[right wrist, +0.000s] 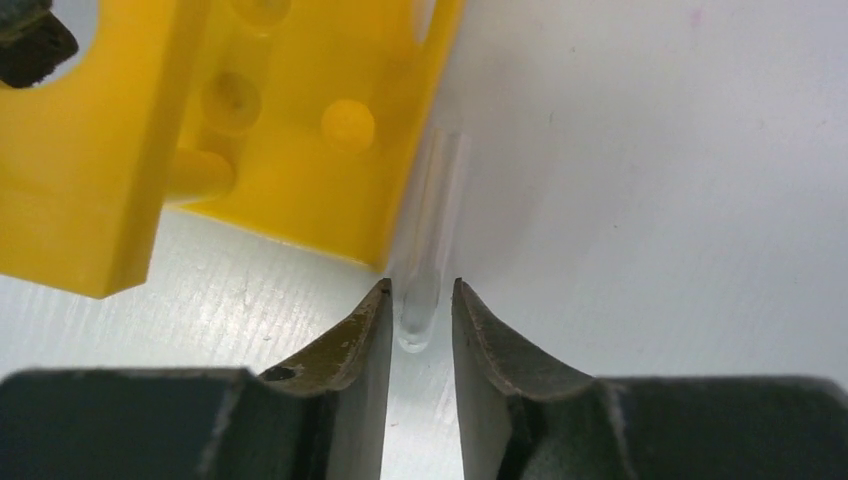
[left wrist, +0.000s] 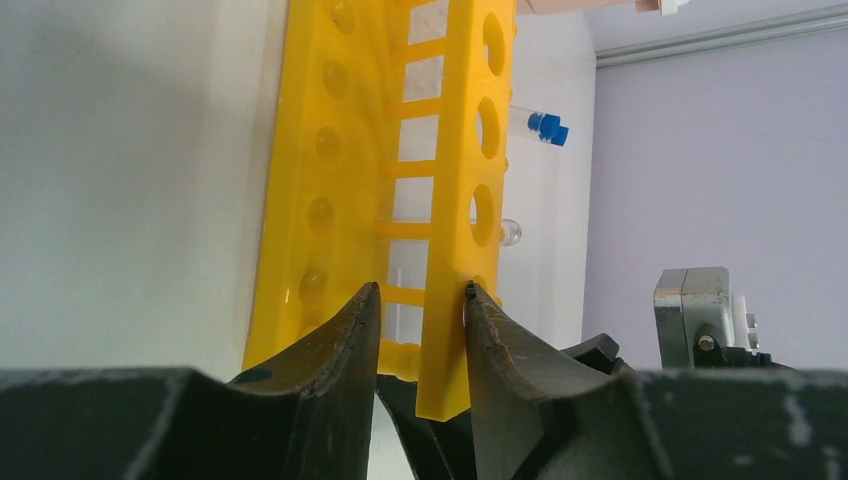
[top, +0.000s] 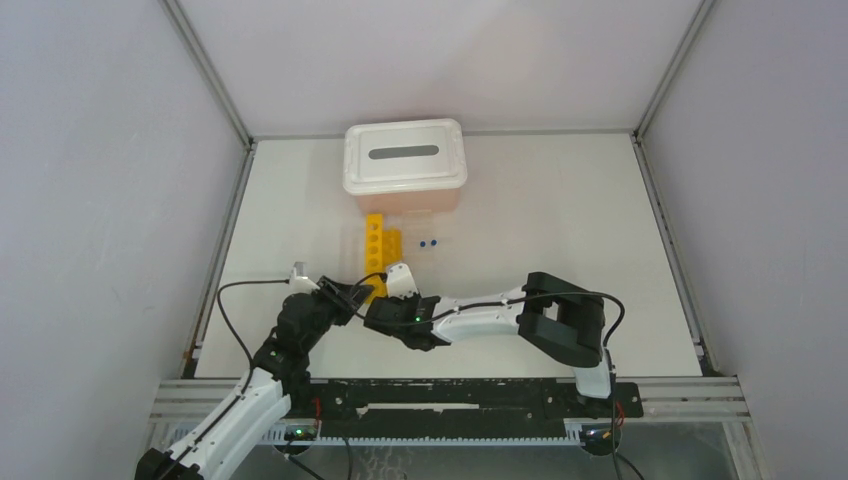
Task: Organize the chemistry lab equipment
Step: Pick up the test tube at the center of the board.
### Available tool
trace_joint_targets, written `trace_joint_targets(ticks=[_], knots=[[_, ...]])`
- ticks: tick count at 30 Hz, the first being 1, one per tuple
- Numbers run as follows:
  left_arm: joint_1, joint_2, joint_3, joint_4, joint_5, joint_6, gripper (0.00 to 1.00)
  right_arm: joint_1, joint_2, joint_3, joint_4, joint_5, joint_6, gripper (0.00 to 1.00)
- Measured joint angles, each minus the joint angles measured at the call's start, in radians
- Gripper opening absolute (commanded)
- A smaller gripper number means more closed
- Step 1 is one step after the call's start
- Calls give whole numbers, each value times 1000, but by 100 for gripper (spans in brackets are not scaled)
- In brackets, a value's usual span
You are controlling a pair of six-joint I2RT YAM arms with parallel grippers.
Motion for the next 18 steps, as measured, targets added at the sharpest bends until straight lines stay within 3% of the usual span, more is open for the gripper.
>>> trace_joint_targets(ticks=[8, 13, 18], knots=[[0, -9, 0, -9, -2, 0, 39, -4, -17, -39, 63, -24, 0, 5], [0, -18, 0, -18, -5, 0, 42, -4, -27, -50, 63, -24, 2, 3], [0, -36, 0, -50, -8, 0, 55, -3, -76, -103, 62, -51, -2, 3]])
